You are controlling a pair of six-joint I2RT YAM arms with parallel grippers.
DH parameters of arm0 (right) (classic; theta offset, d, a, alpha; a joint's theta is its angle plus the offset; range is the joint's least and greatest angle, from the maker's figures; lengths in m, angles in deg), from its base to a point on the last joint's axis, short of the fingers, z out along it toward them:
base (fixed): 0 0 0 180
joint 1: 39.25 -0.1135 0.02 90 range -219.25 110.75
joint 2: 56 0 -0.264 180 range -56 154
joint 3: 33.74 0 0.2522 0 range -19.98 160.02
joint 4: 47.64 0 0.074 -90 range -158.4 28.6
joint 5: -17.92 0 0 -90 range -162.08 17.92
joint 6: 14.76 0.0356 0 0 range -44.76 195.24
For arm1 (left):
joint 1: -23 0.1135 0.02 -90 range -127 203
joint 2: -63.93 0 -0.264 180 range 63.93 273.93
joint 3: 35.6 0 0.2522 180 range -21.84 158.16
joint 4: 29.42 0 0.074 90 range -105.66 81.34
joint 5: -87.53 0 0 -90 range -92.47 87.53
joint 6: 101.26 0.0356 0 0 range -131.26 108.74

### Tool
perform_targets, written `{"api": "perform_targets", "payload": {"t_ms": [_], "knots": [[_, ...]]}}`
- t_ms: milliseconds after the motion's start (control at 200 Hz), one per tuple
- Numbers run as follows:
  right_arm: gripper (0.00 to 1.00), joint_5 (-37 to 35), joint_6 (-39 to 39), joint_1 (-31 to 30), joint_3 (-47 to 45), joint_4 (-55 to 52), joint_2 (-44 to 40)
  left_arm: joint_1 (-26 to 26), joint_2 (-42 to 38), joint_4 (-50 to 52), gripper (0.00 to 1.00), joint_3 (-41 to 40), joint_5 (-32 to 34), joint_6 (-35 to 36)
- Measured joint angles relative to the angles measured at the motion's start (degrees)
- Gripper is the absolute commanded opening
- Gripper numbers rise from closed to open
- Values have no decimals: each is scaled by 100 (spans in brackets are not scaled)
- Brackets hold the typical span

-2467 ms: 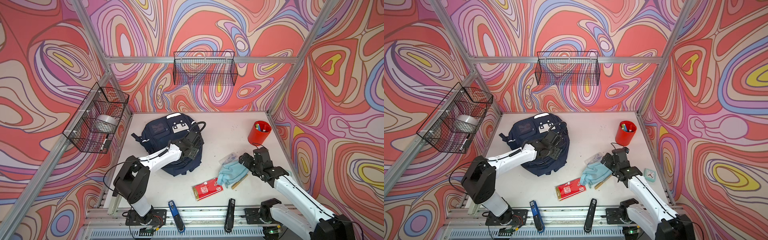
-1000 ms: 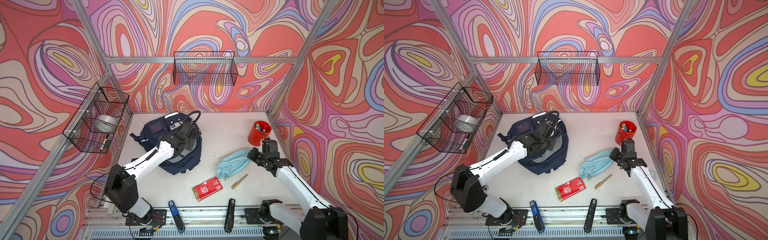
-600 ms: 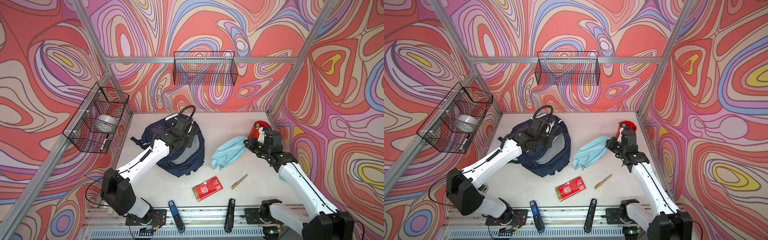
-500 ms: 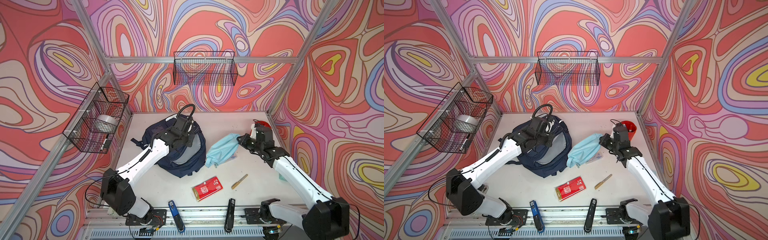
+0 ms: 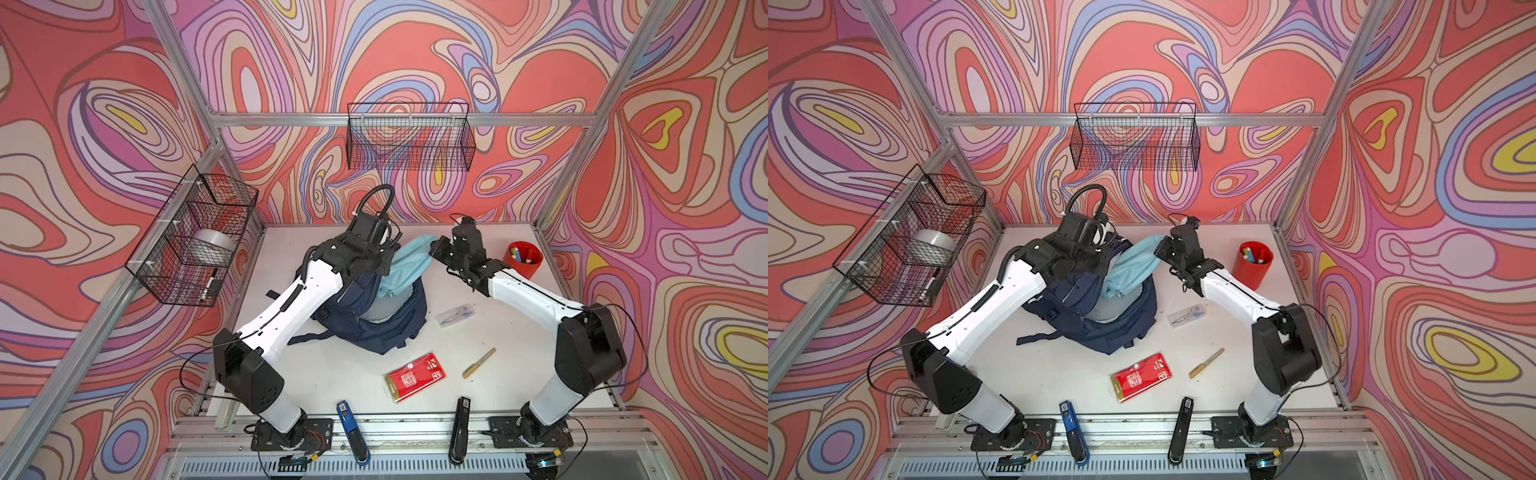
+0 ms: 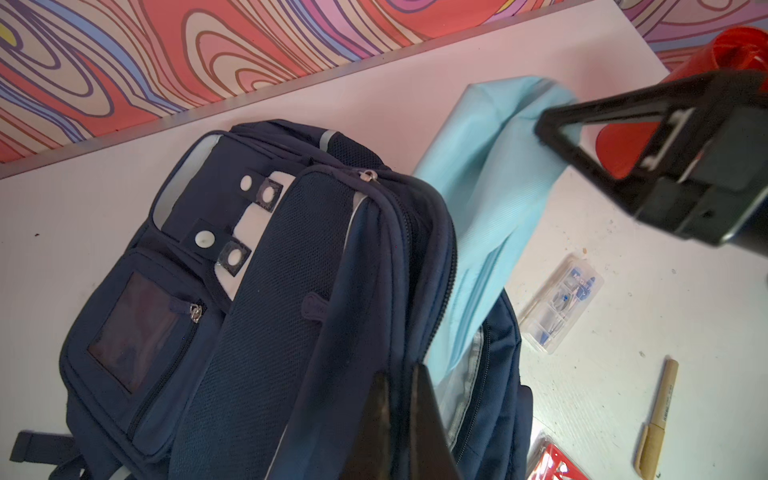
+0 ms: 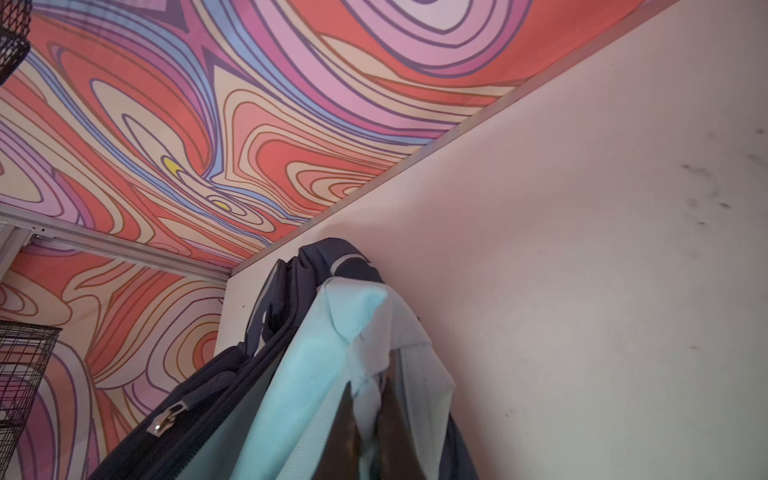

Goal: Pack books, pencil case, and school supplies into a backpack
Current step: Place the pencil pouch in the student bag.

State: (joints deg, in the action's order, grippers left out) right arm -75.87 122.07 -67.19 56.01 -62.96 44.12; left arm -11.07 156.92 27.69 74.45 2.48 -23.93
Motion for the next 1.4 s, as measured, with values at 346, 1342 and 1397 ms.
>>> {"api": "perform_targets", "payload": {"t_ms": [346, 1342, 1397], "knots": [[0, -415, 350, -1047, 286, 1102, 1189, 76, 450, 256, 0, 726, -2, -7], [86, 612, 380, -1093, -120, 914, 1032, 562, -588, -796, 0, -1021, -623, -437], [86, 636, 166, -1025, -236, 568, 614, 579, -638, -898, 0, -1130, -682, -452]]}}
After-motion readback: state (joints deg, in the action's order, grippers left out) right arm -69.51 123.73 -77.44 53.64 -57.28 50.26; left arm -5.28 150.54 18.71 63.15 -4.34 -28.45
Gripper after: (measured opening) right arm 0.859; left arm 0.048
